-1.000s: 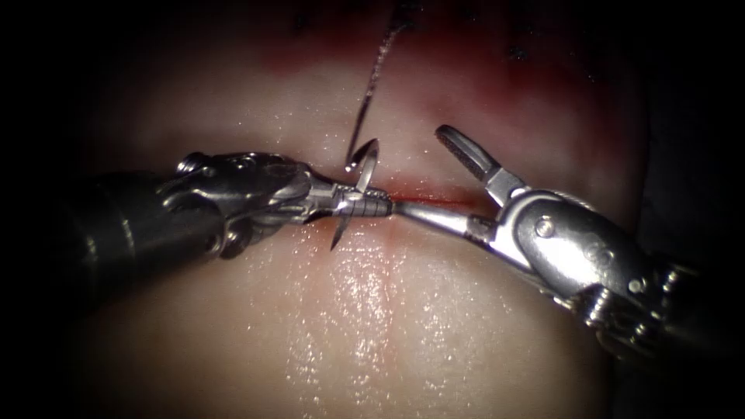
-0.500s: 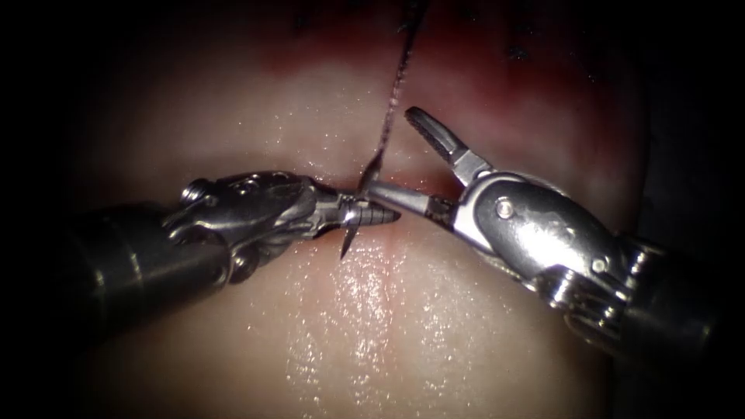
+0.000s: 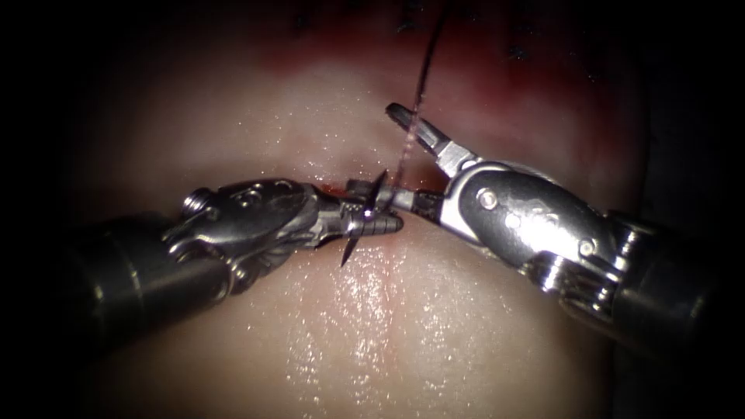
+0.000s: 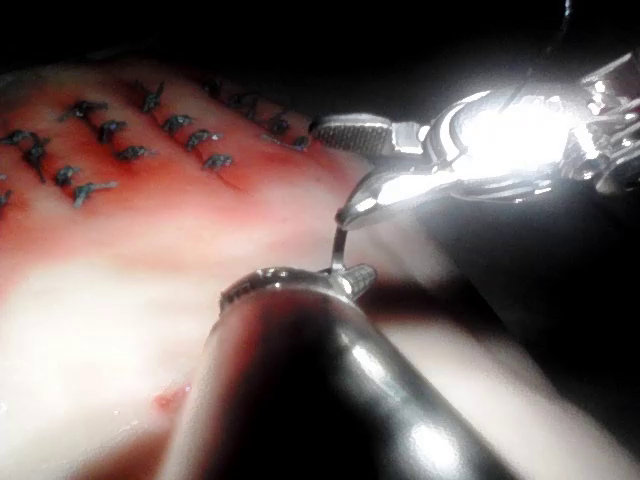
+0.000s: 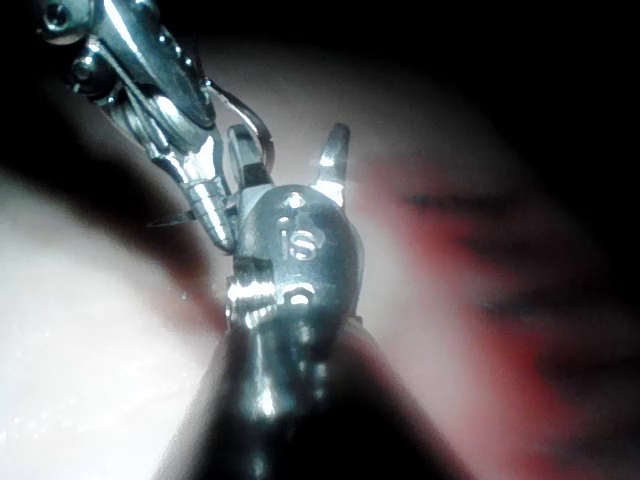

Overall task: Wound Closure
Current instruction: Hand needle to right needle driver, then insert needle into skin above incision

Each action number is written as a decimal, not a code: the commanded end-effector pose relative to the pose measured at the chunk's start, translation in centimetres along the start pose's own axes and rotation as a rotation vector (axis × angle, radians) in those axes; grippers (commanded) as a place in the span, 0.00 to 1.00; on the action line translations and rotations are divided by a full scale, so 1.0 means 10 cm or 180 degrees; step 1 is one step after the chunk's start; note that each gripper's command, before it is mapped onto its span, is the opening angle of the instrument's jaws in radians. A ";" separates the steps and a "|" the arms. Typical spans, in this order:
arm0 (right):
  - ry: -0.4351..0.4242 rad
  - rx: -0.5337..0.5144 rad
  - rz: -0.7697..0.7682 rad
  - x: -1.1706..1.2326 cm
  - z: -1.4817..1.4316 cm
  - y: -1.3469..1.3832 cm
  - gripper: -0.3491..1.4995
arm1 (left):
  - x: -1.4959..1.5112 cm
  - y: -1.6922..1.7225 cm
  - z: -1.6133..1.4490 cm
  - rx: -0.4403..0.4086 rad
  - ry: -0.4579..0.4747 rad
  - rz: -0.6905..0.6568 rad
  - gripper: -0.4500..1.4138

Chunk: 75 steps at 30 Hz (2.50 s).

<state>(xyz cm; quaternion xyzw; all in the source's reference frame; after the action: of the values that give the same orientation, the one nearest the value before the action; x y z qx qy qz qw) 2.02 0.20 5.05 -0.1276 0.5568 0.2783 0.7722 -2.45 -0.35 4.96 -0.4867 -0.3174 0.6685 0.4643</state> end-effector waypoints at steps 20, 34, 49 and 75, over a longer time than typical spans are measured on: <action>0.0164 0.0062 -0.0224 0.004 0.004 -0.001 0.38 | 0.001 -0.002 0.008 -0.0019 -0.0035 0.0019 0.05; 0.0124 0.0192 -0.0531 -0.002 0.000 0.000 0.00 | -0.001 0.003 0.006 -0.0010 -0.0036 0.0017 0.19; 0.0119 0.0409 -0.0773 -0.006 -0.006 0.012 0.00 | -0.031 -0.002 0.011 -0.0172 0.0507 0.0662 0.66; 0.0264 0.0489 -0.1477 -0.057 0.042 0.080 0.00 | -0.100 -0.102 -0.002 0.0916 0.0120 0.1802 0.58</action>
<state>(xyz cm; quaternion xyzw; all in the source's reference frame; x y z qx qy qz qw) 1.72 0.84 5.77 -0.2053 0.5622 0.0441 0.7999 -1.98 -0.91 6.16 -0.4951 -0.0570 0.8040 0.3244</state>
